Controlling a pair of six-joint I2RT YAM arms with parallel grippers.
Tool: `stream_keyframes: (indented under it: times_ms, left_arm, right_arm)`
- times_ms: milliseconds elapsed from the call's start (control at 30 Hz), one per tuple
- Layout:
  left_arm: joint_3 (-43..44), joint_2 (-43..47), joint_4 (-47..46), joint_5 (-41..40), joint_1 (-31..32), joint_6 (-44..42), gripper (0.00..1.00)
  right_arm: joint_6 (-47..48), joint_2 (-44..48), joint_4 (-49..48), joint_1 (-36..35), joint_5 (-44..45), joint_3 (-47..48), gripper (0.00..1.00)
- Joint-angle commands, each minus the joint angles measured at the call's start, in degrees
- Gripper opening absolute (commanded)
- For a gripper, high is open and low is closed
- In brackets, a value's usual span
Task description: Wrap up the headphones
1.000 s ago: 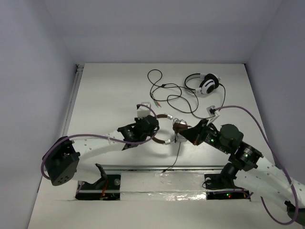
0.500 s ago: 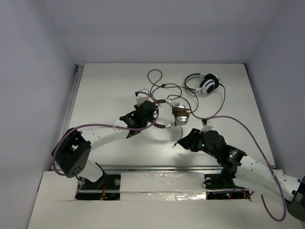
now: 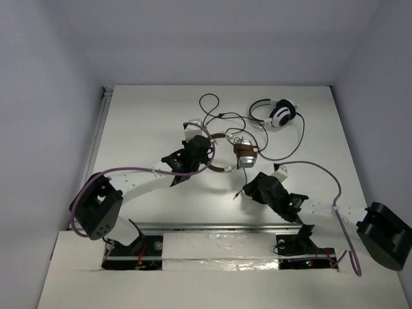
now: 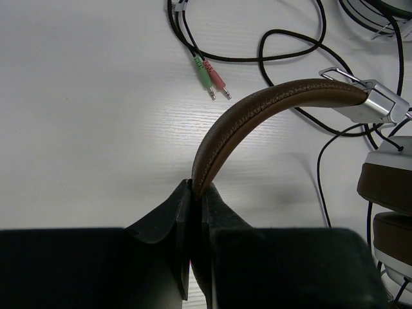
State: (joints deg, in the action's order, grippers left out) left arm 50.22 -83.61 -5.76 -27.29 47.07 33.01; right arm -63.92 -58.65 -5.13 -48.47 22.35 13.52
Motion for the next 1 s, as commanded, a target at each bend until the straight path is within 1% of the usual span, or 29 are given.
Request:
stream_keyframes:
  times_ms: [0,33,67,100,167,233,300,333,400,467,500,600,633,700,833,967]
  left_arm:
    - [1.55,1.08,-6.19,0.74,-0.22,0.65,0.0]
    - [1.55,1.17,-6.37,0.75,-0.22,0.65,0.0]
    - [1.38,1.09,-6.46,0.92,-0.22,0.65,0.0]
    - [1.29,1.17,-6.63,0.92,-0.22,0.65,0.0]
    - [0.94,1.35,-6.81,1.01,-0.22,0.56,0.0]
    - [0.59,1.61,-7.25,0.92,-0.22,0.47,0.0]
    - [0.23,1.96,-7.34,0.83,-0.22,0.38,0.0]
    - [0.06,2.14,-7.42,0.83,-0.22,0.3,0.0]
    - [-0.38,2.58,-7.69,0.57,-0.22,0.12,0.0]
    - [-0.82,3.1,-7.95,0.66,-0.22,0.03,0.0]
    - [-1.0,3.11,-8.21,0.74,-0.22,-0.14,0.0]
    - [-1.61,3.02,-8.74,0.75,-0.22,-0.32,0.0]
    - [-1.79,3.02,-8.83,0.75,-0.22,-0.32,0.0]
    - [-2.14,3.02,-9.18,0.48,-0.22,-0.49,0.0]
    - [-1.7,3.02,-9.1,0.04,-0.75,-1.2,0.0]
    - [-0.56,2.93,-8.39,-1.45,-1.27,-2.07,0.0]
  right_arm:
    - [-0.07,-7.58,-6.39,-0.49,7.17,4.14,0.48]
    - [-0.06,-7.62,-6.56,-0.49,8.14,4.67,0.47]
    - [0.02,-10.66,-6.48,-0.49,9.02,5.2,0.46]
    - [0.63,-12.0,-6.13,-0.49,9.81,6.77,0.43]
    - [0.73,-15.33,-5.95,-0.49,10.43,8.1,0.4]
    - [0.99,-17.45,-5.34,-0.49,10.87,9.85,0.33]
    - [0.47,-20.25,-3.67,-0.49,11.75,10.74,0.3]
    - [0.55,-20.97,-3.4,-0.49,11.67,11.35,0.29]
    - [0.46,-22.72,-2.88,-0.49,11.4,11.88,0.23]
    - [0.55,-23.87,-2.09,-0.49,11.4,12.85,0.21]
    - [0.64,-24.4,-1.82,-0.49,11.58,13.28,0.16]
    - [0.64,-26.25,-0.85,-0.49,11.93,14.52,0.07]
    - [0.64,-26.51,-0.94,-1.01,11.84,14.52,0.05]
    - [0.47,-26.34,-1.29,-1.62,11.58,14.34,0.0]
    - [-0.33,-22.74,-0.15,-5.4,13.24,13.64,0.0]
    - [0.02,-15.19,1.96,-13.82,12.72,12.85,0.0]
